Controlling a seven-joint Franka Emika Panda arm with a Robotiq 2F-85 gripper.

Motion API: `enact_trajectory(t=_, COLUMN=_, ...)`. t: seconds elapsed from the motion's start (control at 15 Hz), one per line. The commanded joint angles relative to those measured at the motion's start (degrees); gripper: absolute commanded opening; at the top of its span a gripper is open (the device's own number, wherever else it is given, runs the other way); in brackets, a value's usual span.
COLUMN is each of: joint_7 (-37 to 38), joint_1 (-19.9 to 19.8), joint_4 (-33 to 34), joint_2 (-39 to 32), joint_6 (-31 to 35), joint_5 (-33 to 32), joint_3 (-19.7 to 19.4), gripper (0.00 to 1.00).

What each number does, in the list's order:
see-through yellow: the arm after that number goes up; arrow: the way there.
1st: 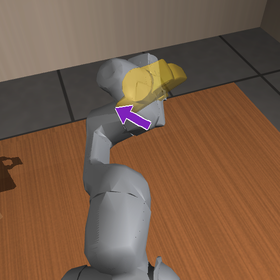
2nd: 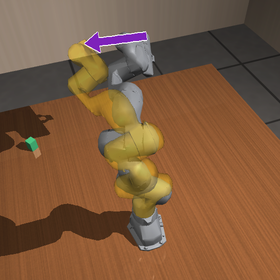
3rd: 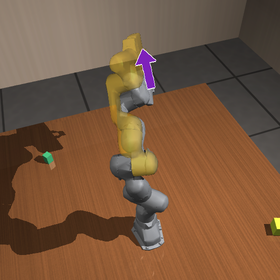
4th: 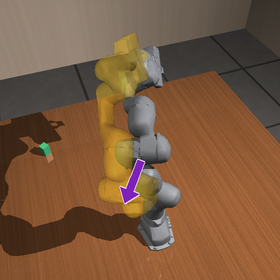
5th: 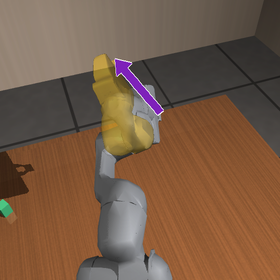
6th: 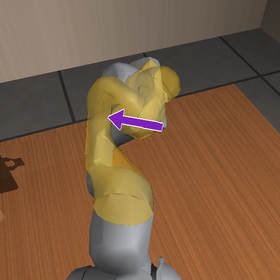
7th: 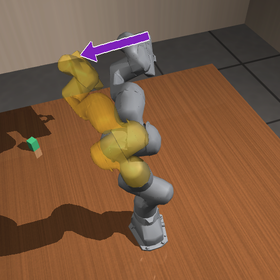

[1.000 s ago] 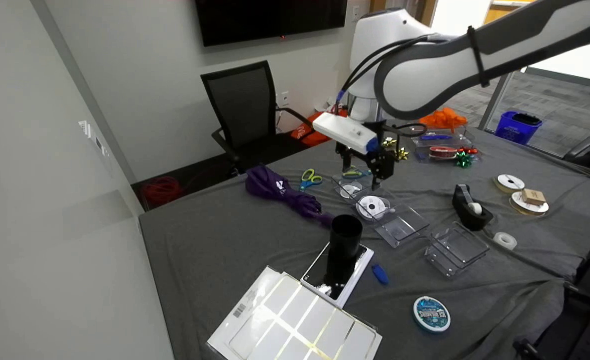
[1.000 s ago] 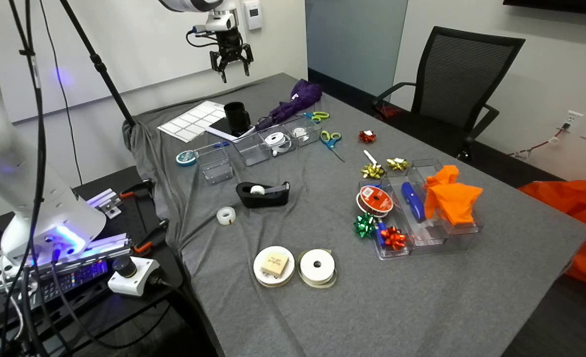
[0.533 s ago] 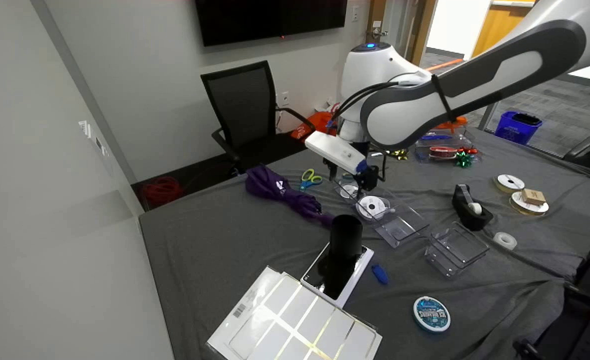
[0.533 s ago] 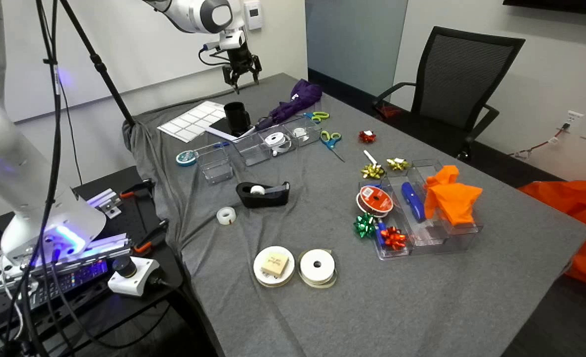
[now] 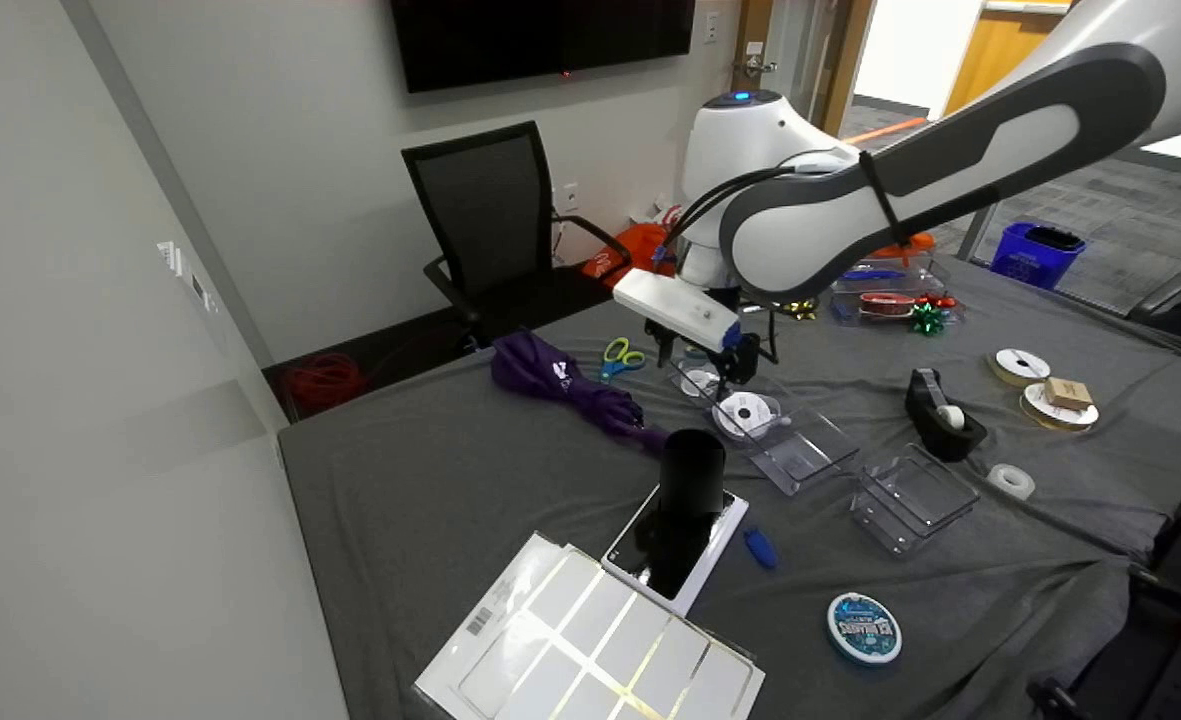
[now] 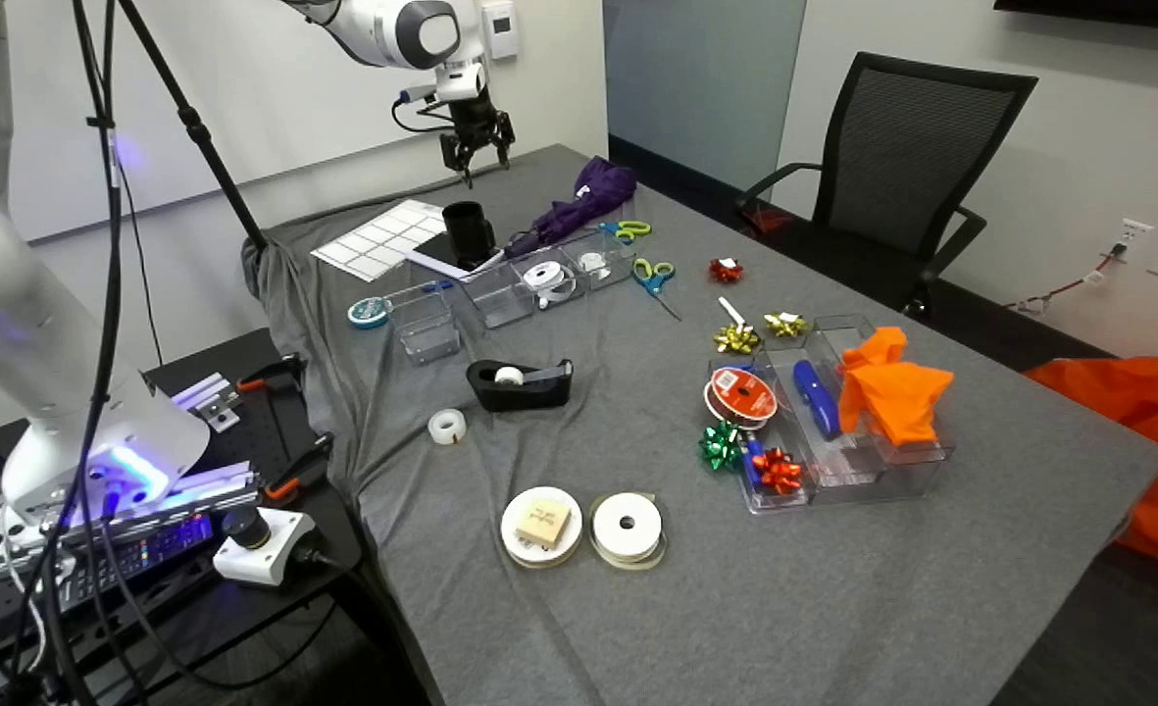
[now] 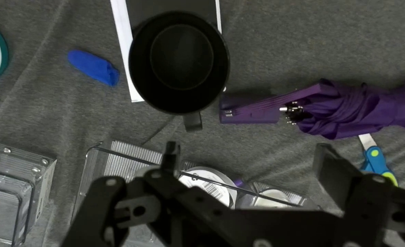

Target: Put the black mug on the right side of the table.

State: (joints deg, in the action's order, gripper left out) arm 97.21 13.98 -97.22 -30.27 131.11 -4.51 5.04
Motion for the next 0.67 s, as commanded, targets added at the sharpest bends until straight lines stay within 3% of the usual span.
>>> enact_trajectory(t=0.0, joint_7=-10.6, joint_1=-1.7, joint_4=-1.7, joint_2=-0.1, joint_6=0.6, joint_5=4.3, joint_3=1.3, gripper=1.0)
enact_trajectory(t=0.6, joint_7=-29.0, joint_1=-3.9, joint_4=-3.4, joint_2=-2.8, joint_6=1.2, joint_5=16.0, joint_3=1.1, gripper=1.0)
